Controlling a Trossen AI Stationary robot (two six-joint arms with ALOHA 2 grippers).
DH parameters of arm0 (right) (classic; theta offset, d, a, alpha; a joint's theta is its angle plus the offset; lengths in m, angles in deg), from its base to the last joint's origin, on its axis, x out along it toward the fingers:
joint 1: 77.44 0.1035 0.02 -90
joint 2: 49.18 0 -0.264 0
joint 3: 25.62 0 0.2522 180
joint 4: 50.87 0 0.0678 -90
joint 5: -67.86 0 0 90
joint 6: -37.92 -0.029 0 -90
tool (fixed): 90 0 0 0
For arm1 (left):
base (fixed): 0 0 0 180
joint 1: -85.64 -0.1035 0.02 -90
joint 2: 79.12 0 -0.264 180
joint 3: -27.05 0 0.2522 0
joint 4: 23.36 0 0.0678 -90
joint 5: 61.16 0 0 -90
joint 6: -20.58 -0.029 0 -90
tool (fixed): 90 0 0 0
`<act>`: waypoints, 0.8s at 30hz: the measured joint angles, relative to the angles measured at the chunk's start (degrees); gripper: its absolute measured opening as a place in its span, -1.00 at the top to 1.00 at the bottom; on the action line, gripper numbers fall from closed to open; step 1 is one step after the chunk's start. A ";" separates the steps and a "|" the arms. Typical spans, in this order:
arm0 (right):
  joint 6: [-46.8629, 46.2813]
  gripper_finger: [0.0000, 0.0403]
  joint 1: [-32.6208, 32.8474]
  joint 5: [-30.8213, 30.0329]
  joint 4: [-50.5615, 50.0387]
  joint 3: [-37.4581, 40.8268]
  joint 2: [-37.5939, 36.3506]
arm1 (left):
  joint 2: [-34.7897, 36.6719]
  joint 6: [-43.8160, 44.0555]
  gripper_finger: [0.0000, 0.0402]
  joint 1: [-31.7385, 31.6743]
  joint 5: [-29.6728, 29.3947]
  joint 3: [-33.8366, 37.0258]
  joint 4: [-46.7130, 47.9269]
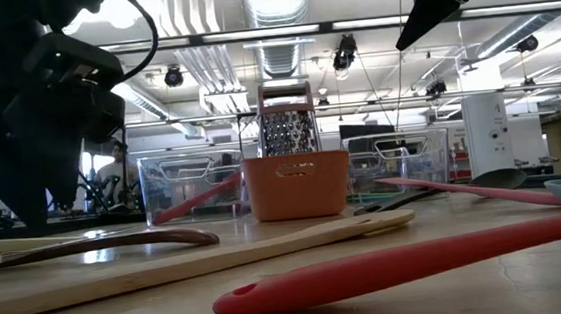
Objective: Pick & Place Kitchen Items
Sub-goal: Put the orange table knife into the orange bin
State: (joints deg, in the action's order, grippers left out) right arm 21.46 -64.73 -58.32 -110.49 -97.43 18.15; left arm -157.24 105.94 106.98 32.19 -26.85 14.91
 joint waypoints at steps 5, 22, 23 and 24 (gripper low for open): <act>-0.01 0.78 0.00 0.01 0.00 0.00 0.02 | -1.85 -0.04 -0.01 1.03 4.51 -1.30 -0.05; -0.01 0.78 0.03 0.09 0.37 0.00 0.01 | -7.61 7.09 -0.01 3.15 7.16 -4.21 0.17; -0.01 0.78 0.02 0.09 0.42 0.00 0.00 | -7.61 7.08 -0.01 3.15 6.75 -4.20 0.49; -0.03 0.78 0.02 0.08 0.42 0.00 0.01 | -7.61 7.09 -0.01 3.14 6.39 -4.20 0.92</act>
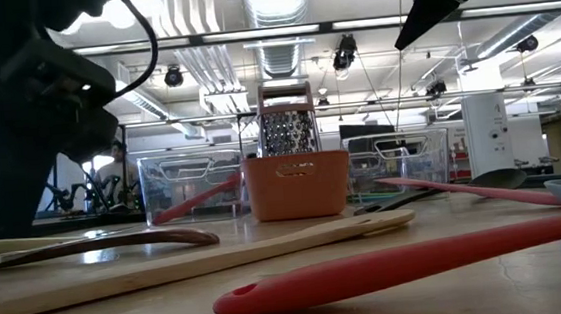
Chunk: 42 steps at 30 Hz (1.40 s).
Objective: Pick & Place Kitchen Items
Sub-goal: Put the orange table knife into the orange bin
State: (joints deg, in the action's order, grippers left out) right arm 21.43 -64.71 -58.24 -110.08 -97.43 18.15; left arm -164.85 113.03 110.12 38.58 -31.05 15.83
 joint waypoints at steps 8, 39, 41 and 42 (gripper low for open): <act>-0.01 0.78 0.00 0.00 0.00 0.00 0.00 | -0.09 1.40 -0.01 0.01 -3.71 0.44 2.67; -0.02 0.78 -0.02 -0.02 0.09 0.44 -0.01 | -11.73 -1.85 0.57 0.98 -8.23 -0.46 5.92; 0.00 0.78 -0.02 -0.04 0.19 0.48 0.00 | -12.27 -2.66 0.61 1.02 -8.74 -0.52 6.03; 0.00 0.78 -0.02 -0.04 0.33 0.50 0.01 | -12.33 -2.93 0.62 1.03 -9.17 -0.52 6.06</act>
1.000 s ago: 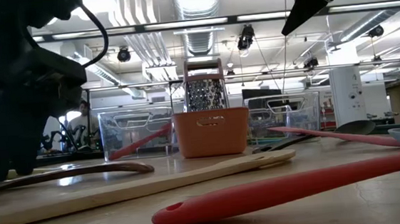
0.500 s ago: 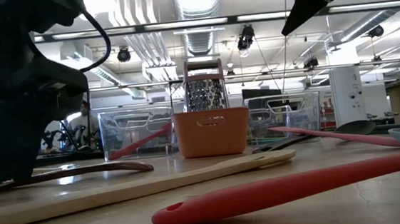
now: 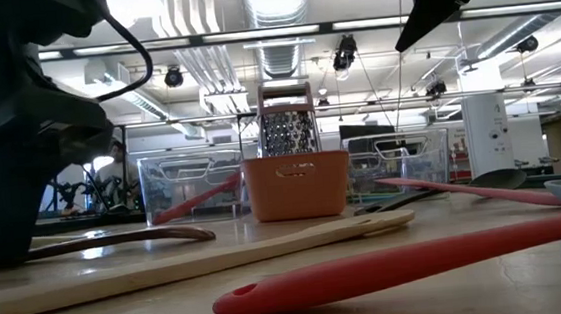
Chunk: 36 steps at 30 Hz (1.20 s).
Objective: Pick & Place Kitchen Items
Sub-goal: Put the orange table knife into the orange bin
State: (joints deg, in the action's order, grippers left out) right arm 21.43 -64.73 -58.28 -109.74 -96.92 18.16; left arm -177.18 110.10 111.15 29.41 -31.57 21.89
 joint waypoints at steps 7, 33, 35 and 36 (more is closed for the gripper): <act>0.00 0.78 0.02 0.00 0.30 0.00 -0.01 | 0.90 -1.42 0.76 0.10 -1.48 0.24 -0.04; 0.22 0.78 0.02 0.00 0.67 0.02 -0.01 | 12.38 -12.42 0.82 0.07 -5.82 -0.57 -6.88; 0.22 0.78 0.02 0.00 0.73 0.02 -0.01 | 12.60 -14.28 0.82 -0.11 -5.69 -0.57 -8.83; 0.22 0.78 0.02 0.00 0.74 0.02 -0.01 | 12.61 -15.29 0.82 -0.15 -5.69 -0.57 -10.15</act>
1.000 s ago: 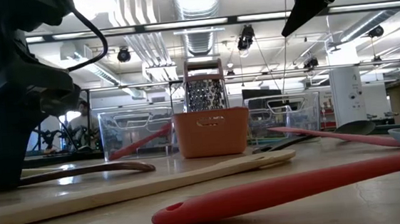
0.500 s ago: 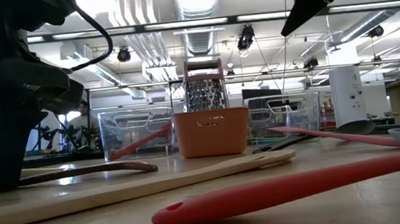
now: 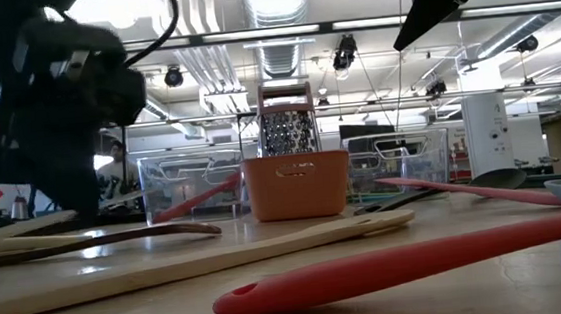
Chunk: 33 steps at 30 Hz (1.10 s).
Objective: Pick & Place Kitchen Items
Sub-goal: Put the orange table knife into the orange bin
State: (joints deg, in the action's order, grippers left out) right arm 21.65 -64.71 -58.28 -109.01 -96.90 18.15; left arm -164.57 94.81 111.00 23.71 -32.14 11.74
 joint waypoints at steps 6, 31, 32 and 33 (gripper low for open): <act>0.00 0.79 -0.04 0.00 0.00 0.00 0.00 | 0.00 -5.60 0.82 -1.28 -0.17 0.09 -5.87; -0.20 0.79 0.00 0.02 0.04 0.00 0.00 | 2.25 -38.75 0.82 -23.81 -1.31 -3.57 -20.69; -0.20 0.79 0.01 0.01 0.07 0.00 0.00 | 2.73 -41.17 0.82 -24.78 -0.83 -4.66 -19.28; -0.21 0.78 0.02 0.00 0.11 0.00 0.00 | 3.39 -43.61 0.82 -25.78 -0.43 -5.97 -16.87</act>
State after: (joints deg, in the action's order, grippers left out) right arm 21.44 -64.69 -58.28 -108.89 -96.90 18.15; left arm -161.18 51.20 85.22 23.29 -38.11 -5.13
